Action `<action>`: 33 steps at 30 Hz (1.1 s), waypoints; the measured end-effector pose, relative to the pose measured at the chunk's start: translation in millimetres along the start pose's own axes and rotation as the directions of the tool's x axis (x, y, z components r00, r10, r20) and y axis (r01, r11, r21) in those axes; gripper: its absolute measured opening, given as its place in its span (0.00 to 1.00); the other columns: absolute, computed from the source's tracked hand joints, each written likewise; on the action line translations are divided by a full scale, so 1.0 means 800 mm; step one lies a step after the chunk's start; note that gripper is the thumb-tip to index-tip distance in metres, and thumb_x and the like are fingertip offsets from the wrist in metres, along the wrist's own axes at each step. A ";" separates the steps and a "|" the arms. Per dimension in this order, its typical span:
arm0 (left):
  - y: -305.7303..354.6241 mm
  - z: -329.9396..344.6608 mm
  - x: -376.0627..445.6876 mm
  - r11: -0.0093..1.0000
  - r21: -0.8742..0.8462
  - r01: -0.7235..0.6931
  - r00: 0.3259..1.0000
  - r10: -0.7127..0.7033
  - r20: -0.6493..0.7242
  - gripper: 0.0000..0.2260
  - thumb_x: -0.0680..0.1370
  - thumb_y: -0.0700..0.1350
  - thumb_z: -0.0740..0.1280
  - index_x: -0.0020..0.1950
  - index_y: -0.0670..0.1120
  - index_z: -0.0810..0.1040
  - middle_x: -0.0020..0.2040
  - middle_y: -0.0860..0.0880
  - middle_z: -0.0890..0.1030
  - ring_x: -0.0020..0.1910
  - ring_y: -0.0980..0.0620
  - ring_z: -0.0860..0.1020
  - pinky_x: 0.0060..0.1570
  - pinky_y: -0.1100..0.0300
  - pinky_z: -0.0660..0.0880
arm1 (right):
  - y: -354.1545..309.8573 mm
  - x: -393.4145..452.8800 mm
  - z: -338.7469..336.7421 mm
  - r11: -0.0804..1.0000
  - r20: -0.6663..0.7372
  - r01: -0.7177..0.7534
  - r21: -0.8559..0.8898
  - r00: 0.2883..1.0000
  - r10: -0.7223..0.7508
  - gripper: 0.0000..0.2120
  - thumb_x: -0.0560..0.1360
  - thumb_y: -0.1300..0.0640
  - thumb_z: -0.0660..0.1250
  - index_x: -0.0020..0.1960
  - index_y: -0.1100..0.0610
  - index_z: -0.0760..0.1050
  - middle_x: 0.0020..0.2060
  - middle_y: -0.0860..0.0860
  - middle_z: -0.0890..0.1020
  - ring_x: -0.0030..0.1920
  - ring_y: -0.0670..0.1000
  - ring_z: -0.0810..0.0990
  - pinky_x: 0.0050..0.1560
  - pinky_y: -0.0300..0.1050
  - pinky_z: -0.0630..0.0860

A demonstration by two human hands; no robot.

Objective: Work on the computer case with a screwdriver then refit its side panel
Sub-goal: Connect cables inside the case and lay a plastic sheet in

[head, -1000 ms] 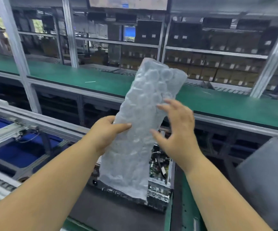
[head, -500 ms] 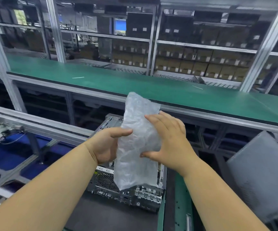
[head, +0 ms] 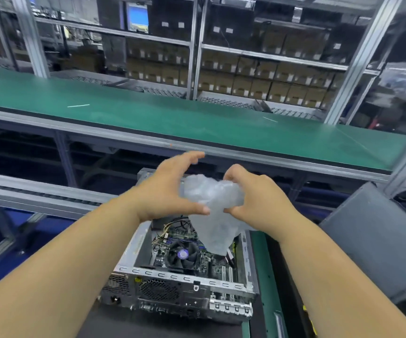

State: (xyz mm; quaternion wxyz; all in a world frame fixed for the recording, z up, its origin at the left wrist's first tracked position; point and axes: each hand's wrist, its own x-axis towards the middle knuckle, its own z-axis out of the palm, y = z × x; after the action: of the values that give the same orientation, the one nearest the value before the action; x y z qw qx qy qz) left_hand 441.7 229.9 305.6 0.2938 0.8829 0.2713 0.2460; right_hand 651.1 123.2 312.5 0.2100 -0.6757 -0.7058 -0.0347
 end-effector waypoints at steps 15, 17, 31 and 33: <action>-0.149 -0.011 0.021 0.322 -0.767 0.555 0.794 -0.480 0.373 0.28 0.61 0.45 0.79 0.60 0.43 0.80 0.54 0.44 0.84 0.50 0.46 0.84 0.47 0.53 0.81 | -0.039 0.048 0.086 0.973 0.082 -0.116 0.198 0.991 0.101 0.58 0.59 0.32 0.76 0.74 0.27 0.37 0.77 0.37 0.46 0.78 0.49 0.48 0.72 0.63 0.62; -0.160 -0.002 0.022 0.150 -0.790 0.595 0.742 -0.481 0.467 0.28 0.63 0.43 0.78 0.61 0.41 0.79 0.55 0.43 0.84 0.52 0.45 0.83 0.49 0.51 0.81 | -0.043 0.046 0.104 0.977 0.173 -0.134 0.167 0.979 0.105 0.61 0.57 0.32 0.77 0.73 0.27 0.35 0.77 0.35 0.41 0.79 0.49 0.44 0.71 0.65 0.63; -0.189 0.034 0.028 0.657 -0.396 0.642 0.766 -0.528 0.365 0.29 0.69 0.57 0.76 0.65 0.49 0.71 0.56 0.48 0.81 0.52 0.47 0.81 0.54 0.50 0.78 | -0.023 0.025 0.167 0.975 0.434 -0.191 0.113 0.892 0.125 0.48 0.70 0.59 0.69 0.76 0.29 0.46 0.74 0.38 0.57 0.58 0.45 0.72 0.47 0.37 0.73; -0.190 0.033 0.029 0.830 -0.146 0.538 0.837 -0.506 0.208 0.30 0.68 0.61 0.74 0.66 0.53 0.69 0.57 0.52 0.77 0.53 0.50 0.79 0.54 0.50 0.77 | -0.021 0.022 0.170 0.974 0.462 -0.191 0.124 0.880 0.113 0.47 0.70 0.58 0.69 0.76 0.29 0.46 0.73 0.37 0.58 0.56 0.44 0.72 0.47 0.36 0.73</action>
State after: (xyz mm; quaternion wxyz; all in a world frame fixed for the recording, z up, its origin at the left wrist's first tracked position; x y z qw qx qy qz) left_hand 423.5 337.2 194.1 0.4570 0.7580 0.4522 0.1101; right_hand 601.2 183.8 199.0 0.0980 -0.6988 -0.6802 0.1987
